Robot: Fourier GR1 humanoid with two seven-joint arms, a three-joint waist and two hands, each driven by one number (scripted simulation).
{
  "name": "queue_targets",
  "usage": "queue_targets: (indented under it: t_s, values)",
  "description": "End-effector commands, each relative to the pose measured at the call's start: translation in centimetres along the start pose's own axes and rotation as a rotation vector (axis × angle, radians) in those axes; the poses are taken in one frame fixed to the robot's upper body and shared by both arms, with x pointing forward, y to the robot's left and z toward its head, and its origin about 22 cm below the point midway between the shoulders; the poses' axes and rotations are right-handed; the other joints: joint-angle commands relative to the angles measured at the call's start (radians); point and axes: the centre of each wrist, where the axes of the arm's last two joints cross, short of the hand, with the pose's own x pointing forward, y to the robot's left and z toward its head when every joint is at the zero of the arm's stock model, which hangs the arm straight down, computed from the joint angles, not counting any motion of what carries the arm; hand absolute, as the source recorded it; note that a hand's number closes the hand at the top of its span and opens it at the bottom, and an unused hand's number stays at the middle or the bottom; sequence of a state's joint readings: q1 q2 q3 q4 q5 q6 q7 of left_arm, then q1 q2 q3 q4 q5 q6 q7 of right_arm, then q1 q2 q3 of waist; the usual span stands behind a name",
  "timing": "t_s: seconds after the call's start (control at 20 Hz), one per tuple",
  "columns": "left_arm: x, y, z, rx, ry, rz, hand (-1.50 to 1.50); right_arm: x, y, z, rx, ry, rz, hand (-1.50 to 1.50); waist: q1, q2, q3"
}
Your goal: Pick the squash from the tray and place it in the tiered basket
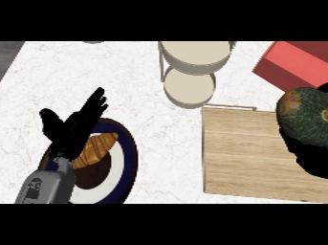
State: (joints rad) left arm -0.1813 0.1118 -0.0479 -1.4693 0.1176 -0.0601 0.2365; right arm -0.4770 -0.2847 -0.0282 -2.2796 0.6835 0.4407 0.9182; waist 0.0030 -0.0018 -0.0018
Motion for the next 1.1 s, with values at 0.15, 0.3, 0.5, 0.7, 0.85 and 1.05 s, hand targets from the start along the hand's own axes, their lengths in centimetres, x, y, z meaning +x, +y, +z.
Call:
queue_targets:
  t_s: [0.15, 0.3, 0.5, 0.7, 0.85, 1.05]
  values:
    - [-0.9, 0.1, -0.2, -0.030, 0.006, 0.020, 0.00, 7.0, -1.1, -3.7, 0.005, -0.018, 0.073, 1.50, 0.009, 0.000, -0.001]
    - [-1.0, 0.5, 1.0, -0.017, 0.012, 0.003, 0.00, 7.7, -1.2, -7.6, 0.045, 0.018, 0.041, 1.50, 0.016, 0.001, 0.000]
    - [0.4, -0.7, 1.1, -0.011, 0.004, 0.021, 0.00, 9.6, 0.5, -10.6, 0.054, 0.055, -0.017, 1.50, 0.019, 0.002, 0.001]
    - [-0.7, -0.4, -0.3, 0.000, -0.017, -0.004, 0.00, 8.4, 3.3, -14.5, 0.037, 0.079, -0.043, 1.50, 0.017, 0.009, 0.001]
    - [0.3, -1.0, -1.5, -0.016, -0.003, -0.016, 0.00, 10.3, 4.6, -16.8, 0.057, 0.083, -0.046, 1.50, 0.019, 0.011, 0.001]
    - [1.0, -0.8, -0.1, -0.025, 0.002, -0.010, 0.00, 9.5, 9.4, -17.3, 0.082, 0.049, -0.105, 1.50, 0.024, 0.008, 0.001]
